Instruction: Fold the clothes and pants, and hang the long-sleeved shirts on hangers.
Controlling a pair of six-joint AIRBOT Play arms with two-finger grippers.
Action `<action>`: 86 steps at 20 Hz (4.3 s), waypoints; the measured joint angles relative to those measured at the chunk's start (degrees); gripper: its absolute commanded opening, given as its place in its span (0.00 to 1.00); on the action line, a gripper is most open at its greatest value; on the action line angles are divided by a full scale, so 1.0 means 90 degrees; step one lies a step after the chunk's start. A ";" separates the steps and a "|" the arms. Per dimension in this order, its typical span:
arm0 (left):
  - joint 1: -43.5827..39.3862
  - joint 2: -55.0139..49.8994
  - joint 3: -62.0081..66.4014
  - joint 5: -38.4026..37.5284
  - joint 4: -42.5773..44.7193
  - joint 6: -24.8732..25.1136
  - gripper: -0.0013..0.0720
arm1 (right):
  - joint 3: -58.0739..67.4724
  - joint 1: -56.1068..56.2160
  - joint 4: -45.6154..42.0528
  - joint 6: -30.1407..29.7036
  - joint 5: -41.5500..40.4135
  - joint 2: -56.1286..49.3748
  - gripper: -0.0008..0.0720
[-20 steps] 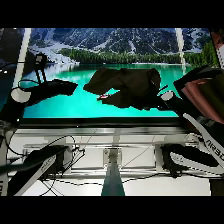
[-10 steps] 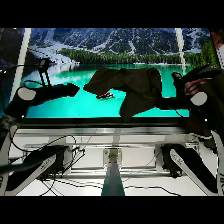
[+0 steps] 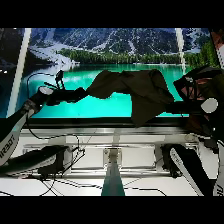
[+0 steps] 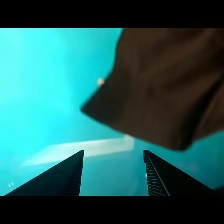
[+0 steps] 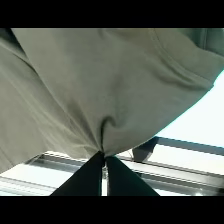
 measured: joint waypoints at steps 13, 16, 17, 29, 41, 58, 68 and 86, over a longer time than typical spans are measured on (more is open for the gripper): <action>-0.0032 -0.1076 0.0838 -0.0121 -0.0231 0.0891 0.03 | 0.0005 -0.0010 -0.0010 0.0002 -0.0182 0.0024 0.03; -0.0024 -0.0979 0.1224 -0.0515 -0.0274 0.1161 0.03 | 0.0083 -0.0010 -0.0005 0.0005 -0.0214 0.0024 0.03; -0.0024 -0.0874 0.1416 -0.0653 -0.0274 0.1236 0.03 | 0.0187 -0.0010 -0.0010 0.0005 -0.0223 0.0024 0.03; 0.2137 0.2924 0.3767 -0.0704 -0.1234 0.1496 0.03 | 0.3381 -0.0010 -0.0862 0.0002 -0.0746 0.0056 0.03; 0.4728 0.5265 0.3823 -0.0517 0.0845 0.0240 0.03 | 0.5348 -0.0010 -0.0675 0.0002 -0.0109 0.0653 0.02; 0.1477 0.0265 0.3480 -0.0376 0.1508 0.0321 0.95 | 0.1746 -0.0010 0.0464 0.0306 -0.0573 -0.1093 0.03; 0.2356 0.0007 0.3337 -0.2603 0.2089 0.0211 0.03 | 0.1498 -0.0010 0.0469 0.0539 -0.1375 -0.1214 0.03; 0.2744 0.1037 -0.1452 -0.2244 0.0950 0.1052 0.55 | 0.1491 -0.0010 0.0469 0.0554 -0.1389 -0.1219 0.03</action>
